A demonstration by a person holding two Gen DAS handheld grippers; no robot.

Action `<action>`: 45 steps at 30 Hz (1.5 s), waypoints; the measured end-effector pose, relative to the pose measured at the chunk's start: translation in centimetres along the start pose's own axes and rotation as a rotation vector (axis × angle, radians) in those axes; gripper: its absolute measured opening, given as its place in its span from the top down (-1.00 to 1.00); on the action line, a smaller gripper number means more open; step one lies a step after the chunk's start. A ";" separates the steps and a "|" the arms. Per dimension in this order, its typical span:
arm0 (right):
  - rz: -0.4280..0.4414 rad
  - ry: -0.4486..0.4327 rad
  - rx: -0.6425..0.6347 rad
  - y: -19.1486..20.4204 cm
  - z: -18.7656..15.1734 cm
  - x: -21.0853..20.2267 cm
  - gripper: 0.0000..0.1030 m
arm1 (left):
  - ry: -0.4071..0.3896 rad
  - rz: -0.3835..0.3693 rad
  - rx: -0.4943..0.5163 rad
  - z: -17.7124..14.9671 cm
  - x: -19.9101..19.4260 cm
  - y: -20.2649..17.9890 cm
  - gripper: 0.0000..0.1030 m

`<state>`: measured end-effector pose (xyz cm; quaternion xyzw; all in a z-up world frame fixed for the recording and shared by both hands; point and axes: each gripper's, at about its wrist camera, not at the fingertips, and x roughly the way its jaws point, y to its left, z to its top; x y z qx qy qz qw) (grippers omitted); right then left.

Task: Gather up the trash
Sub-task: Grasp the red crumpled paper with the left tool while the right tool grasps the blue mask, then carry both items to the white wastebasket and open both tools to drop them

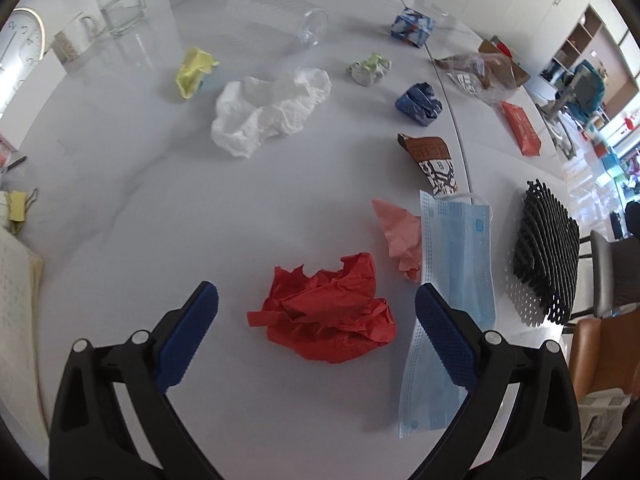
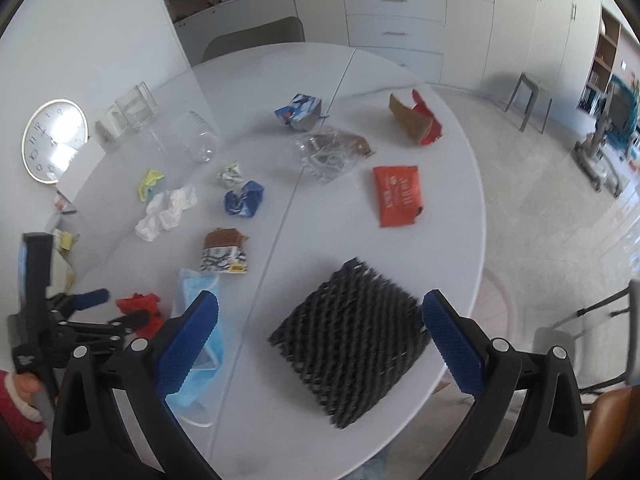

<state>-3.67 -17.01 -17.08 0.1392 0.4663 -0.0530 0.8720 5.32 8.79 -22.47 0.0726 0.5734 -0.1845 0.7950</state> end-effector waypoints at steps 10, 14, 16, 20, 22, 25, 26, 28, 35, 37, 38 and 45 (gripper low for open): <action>0.034 0.101 -0.095 6.2 -2.8 2.6 -0.97 | -0.004 -0.105 0.048 -0.6 1.0 1.0 -0.07; 0.051 0.162 -0.080 8.3 -3.8 4.6 -0.97 | -0.029 -0.123 0.062 -1.0 0.1 2.0 0.04; 0.039 0.184 -0.049 9.1 -4.2 5.9 -0.97 | -0.040 -0.129 0.048 -1.1 -0.7 2.9 0.04; -0.019 0.213 -0.013 10.8 -4.5 8.6 -0.97 | -0.068 -0.113 0.004 -1.2 -2.7 5.2 0.04; -0.065 0.221 -0.034 11.9 -4.6 9.9 -0.97 | -0.079 -0.102 -0.017 -1.2 -3.5 6.0 0.04; -0.100 0.229 -0.070 12.9 -4.8 11.4 -0.96 | -0.098 -0.089 -0.050 -1.4 -4.3 7.0 0.04; -0.111 0.233 -0.081 13.1 -5.0 11.7 -0.96 | -0.103 -0.081 -0.059 -1.5 -4.5 7.2 0.04; -0.133 0.237 -0.102 13.2 -5.1 12.0 -0.71 | -0.106 -0.069 -0.064 -1.6 -4.7 7.4 0.04; -0.078 0.226 -0.078 11.2 -5.0 10.7 0.32 | -0.116 -0.065 -0.071 -2.0 -5.5 7.5 0.04; -0.037 0.216 -0.060 10.4 -4.5 9.7 0.52 | -0.123 -0.066 -0.068 -2.0 -5.9 7.1 0.04; -0.016 0.212 -0.057 10.1 -4.3 9.4 0.56 | -0.130 -0.062 -0.062 -2.0 -6.1 6.9 0.04; 0.112 0.148 -0.012 7.3 -2.1 4.9 0.75 | -0.166 -0.091 -0.006 -1.4 -8.0 3.5 0.04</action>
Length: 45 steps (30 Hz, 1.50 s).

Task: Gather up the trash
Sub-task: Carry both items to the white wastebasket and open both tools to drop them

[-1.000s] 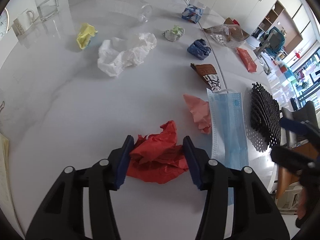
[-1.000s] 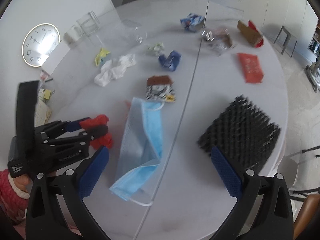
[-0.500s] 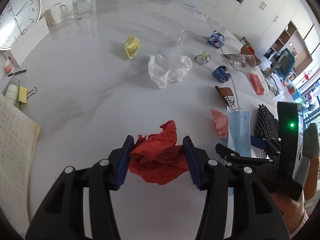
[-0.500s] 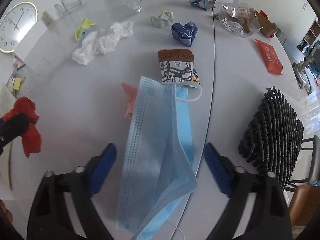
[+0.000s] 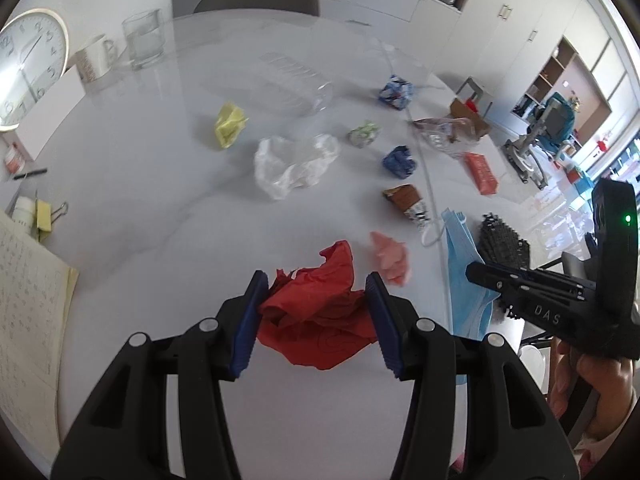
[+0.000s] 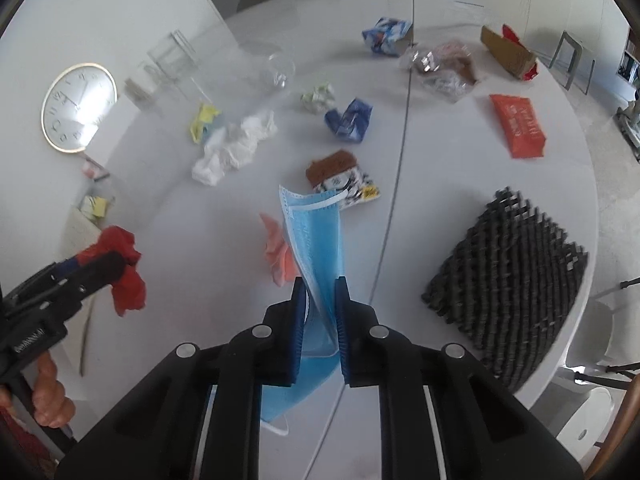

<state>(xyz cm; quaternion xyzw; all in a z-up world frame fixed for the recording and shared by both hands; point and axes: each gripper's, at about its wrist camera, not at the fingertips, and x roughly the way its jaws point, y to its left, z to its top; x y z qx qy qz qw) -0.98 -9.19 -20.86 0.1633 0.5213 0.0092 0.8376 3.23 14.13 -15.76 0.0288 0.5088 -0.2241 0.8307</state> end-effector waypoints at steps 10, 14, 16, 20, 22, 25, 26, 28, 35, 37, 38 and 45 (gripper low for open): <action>0.058 -0.124 0.022 -10.1 2.4 -8.1 0.81 | -0.026 -0.009 0.072 3.1 0.4 -10.7 0.04; -0.024 -0.177 0.053 -17.2 2.9 -11.6 0.81 | -0.020 -0.092 0.121 4.7 1.4 -17.9 0.03; -0.075 -0.197 0.078 -21.3 3.0 -13.1 0.81 | -0.014 -0.134 0.175 5.3 2.5 -22.5 0.02; -0.150 -0.215 0.124 -28.0 3.1 -14.8 0.81 | 0.018 -0.232 0.266 6.0 5.8 -30.9 0.00; -0.188 -0.215 0.145 -31.0 3.0 -15.2 0.81 | 0.056 -0.285 0.277 6.3 8.3 -34.4 -0.01; -0.200 -0.204 0.184 -34.6 2.9 -14.8 0.81 | 0.132 -0.300 0.293 6.6 13.6 -38.6 -0.02; -0.202 -0.198 0.190 -35.6 2.8 -14.6 0.81 | 0.155 -0.298 0.296 6.6 15.2 -39.5 -0.05; -0.207 -0.185 0.199 -37.6 2.7 -13.7 0.81 | 0.198 -0.297 0.292 6.4 17.9 -40.7 -0.13; -0.161 -0.140 0.218 -41.5 1.8 -10.8 0.81 | 0.266 -0.199 0.294 6.1 22.0 -42.6 -0.55; -0.141 -0.135 0.210 -41.5 1.7 -9.9 0.81 | 0.256 -0.183 0.284 6.2 21.3 -42.3 -0.56; -0.133 -0.129 0.206 -41.4 1.6 -9.6 0.81 | 0.252 -0.165 0.274 6.4 20.7 -41.8 -0.56; -0.108 -0.060 0.119 -39.5 0.7 -4.5 0.73 | 0.140 -0.075 0.167 7.9 15.6 -37.0 -0.79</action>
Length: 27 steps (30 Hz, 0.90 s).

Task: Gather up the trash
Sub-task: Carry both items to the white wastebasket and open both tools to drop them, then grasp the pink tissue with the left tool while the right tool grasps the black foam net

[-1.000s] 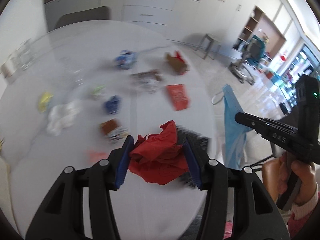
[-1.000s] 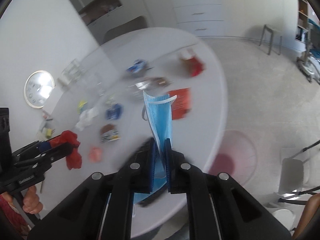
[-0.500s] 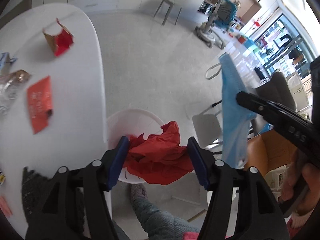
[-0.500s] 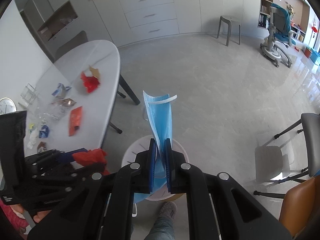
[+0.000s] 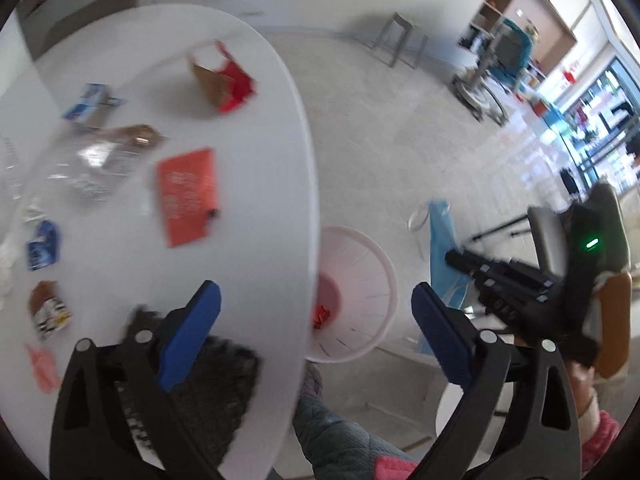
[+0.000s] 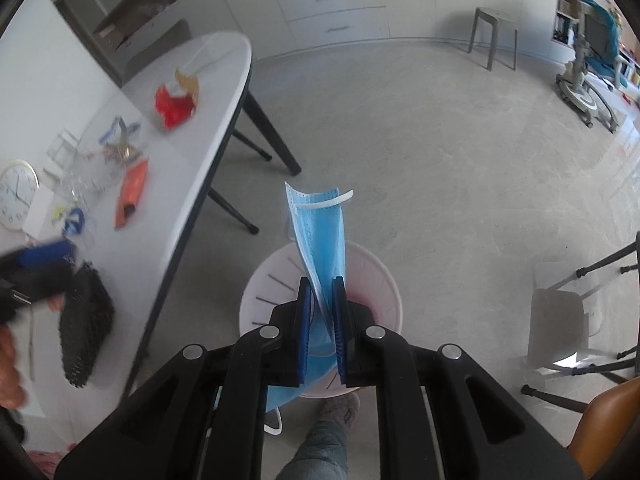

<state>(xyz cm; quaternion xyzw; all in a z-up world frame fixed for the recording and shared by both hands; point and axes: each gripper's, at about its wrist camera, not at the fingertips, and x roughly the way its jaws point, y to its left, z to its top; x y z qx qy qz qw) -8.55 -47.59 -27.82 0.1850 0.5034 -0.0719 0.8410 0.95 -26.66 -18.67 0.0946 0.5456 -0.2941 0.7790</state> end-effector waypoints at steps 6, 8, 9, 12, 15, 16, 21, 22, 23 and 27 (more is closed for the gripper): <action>-0.024 0.004 -0.007 3.0 -0.4 1.5 -0.63 | -0.068 0.106 -0.031 -1.5 -5.1 4.5 -0.79; -0.009 -0.015 -0.019 4.3 -0.1 0.4 -0.69 | -0.081 0.137 -0.048 -2.4 -7.0 6.4 -0.79; -0.010 -0.027 -0.026 5.1 0.1 -0.4 -0.72 | -0.084 0.142 -0.063 -2.3 -8.1 7.9 -0.79; -0.036 -0.087 -0.041 7.9 0.9 -3.7 -0.84 | -0.106 0.150 -0.133 -4.1 -11.3 11.3 -0.79; -0.052 -0.168 -0.048 11.1 1.3 -7.4 -0.95 | -0.144 0.154 -0.192 -5.4 -14.4 14.5 -0.79; -0.049 -0.190 -0.051 12.2 1.4 -8.5 -0.95 | -0.157 0.160 -0.204 -5.8 -15.2 15.2 -0.79; -0.046 -0.254 -0.079 16.8 1.8 -12.0 -0.95 | -0.208 0.186 -0.227 -7.8 -18.4 18.9 -0.79; -0.050 -0.264 -0.086 17.5 1.8 -12.5 -0.95 | -0.211 0.190 -0.231 -8.1 -18.7 19.5 -0.79; -0.055 -0.273 -0.092 18.3 1.8 -12.9 -0.95 | -0.215 0.192 -0.235 -8.4 -19.0 20.2 -0.79; -0.077 -0.290 -0.117 21.0 1.5 -13.4 -0.95 | -0.227 0.176 -0.223 -9.2 -19.3 21.7 -0.79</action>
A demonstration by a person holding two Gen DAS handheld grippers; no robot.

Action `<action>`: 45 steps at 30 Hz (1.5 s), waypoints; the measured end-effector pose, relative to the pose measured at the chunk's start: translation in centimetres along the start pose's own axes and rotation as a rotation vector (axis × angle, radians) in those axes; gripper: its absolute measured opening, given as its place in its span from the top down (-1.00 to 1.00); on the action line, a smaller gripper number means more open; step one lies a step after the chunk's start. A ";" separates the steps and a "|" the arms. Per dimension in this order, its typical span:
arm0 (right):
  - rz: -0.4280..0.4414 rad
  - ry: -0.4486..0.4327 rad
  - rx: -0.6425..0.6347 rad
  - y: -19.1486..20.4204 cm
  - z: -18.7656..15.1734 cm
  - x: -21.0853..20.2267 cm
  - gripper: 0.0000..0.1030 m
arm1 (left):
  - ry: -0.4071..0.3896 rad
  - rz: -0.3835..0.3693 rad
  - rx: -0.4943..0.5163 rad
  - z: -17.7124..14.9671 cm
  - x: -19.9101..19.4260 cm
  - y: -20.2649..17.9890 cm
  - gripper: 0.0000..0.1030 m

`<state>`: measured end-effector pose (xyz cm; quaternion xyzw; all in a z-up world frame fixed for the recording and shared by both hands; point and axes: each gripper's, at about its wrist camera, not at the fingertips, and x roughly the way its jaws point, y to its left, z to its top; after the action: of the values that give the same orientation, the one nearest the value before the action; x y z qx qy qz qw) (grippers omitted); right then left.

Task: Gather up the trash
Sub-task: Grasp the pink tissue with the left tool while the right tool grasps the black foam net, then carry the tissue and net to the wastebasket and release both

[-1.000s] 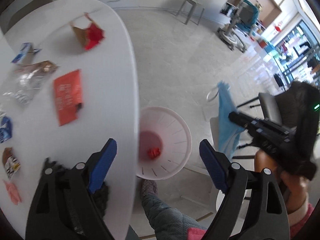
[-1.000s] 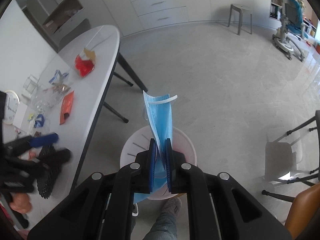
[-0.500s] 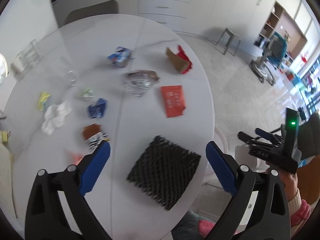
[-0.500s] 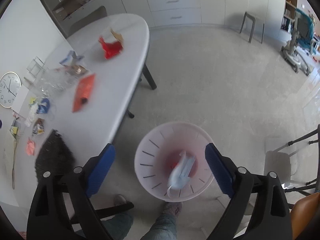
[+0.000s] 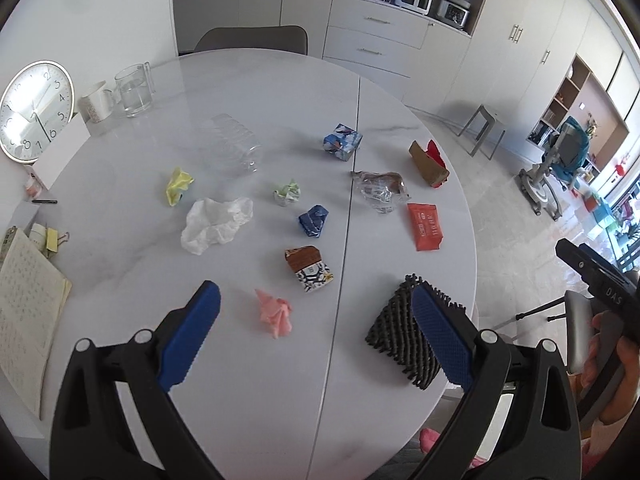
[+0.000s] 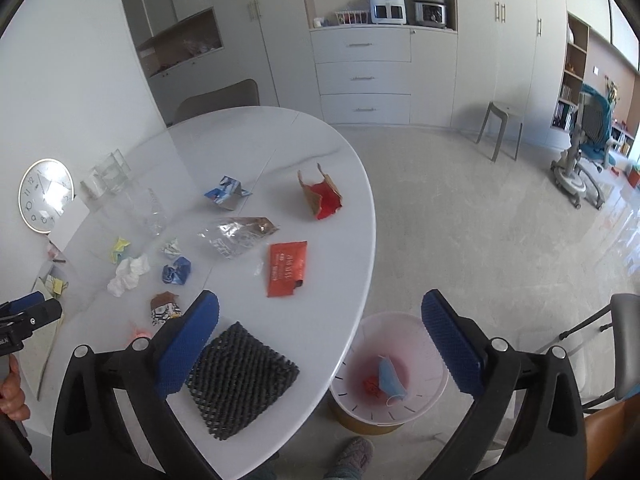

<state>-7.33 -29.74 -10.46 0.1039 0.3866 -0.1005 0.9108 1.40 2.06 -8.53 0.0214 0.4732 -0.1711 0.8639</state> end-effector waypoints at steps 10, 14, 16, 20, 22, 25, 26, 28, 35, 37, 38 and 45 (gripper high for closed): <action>-0.020 0.063 -0.014 4.3 -2.6 1.3 -0.95 | 0.028 -0.022 0.112 -2.4 4.4 1.8 -0.79; -0.026 0.103 0.004 5.9 -4.8 2.9 -0.95 | 0.085 -0.008 0.146 -3.6 8.0 2.4 -0.79; -0.035 0.122 0.023 6.4 -5.8 3.7 -0.95 | 0.107 -0.015 0.154 -4.0 9.7 2.8 -0.77; -0.053 0.150 0.104 7.2 -7.7 5.3 -0.95 | 0.144 -0.019 0.181 -4.5 12.6 3.2 -0.66; -0.067 0.158 0.138 7.4 -8.4 6.0 -0.95 | 0.153 -0.018 0.190 -4.6 13.7 3.4 -0.65; -0.089 0.170 0.181 7.6 -9.2 6.8 -0.95 | 0.174 -0.029 0.203 -4.8 15.1 3.7 -0.42; -0.094 0.174 0.194 7.6 -9.5 7.0 -0.95 | 0.185 -0.032 0.210 -4.9 15.6 3.8 -0.39; -0.103 0.185 0.226 7.3 -10.0 7.5 -0.95 | 0.195 -0.036 0.213 -5.0 16.1 3.9 -0.24; -0.099 0.218 0.343 5.6 -11.7 8.4 -0.95 | 0.193 -0.032 0.230 -5.0 17.0 4.1 0.26; -0.092 0.213 0.367 5.2 -12.0 8.2 -0.93 | 0.199 -0.048 0.221 -4.7 17.0 4.3 0.38; -0.088 0.214 0.369 5.1 -12.1 8.3 -0.90 | 0.198 -0.053 0.216 -4.7 16.9 4.4 0.39; -0.054 0.264 0.378 5.1 -12.6 9.2 -0.49 | 0.169 -0.073 0.217 -4.4 15.3 4.6 0.42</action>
<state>-8.32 -22.39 -25.10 0.2747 0.4792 -0.1811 0.8137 6.86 3.01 -24.14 0.1119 0.5233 -0.2503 0.8068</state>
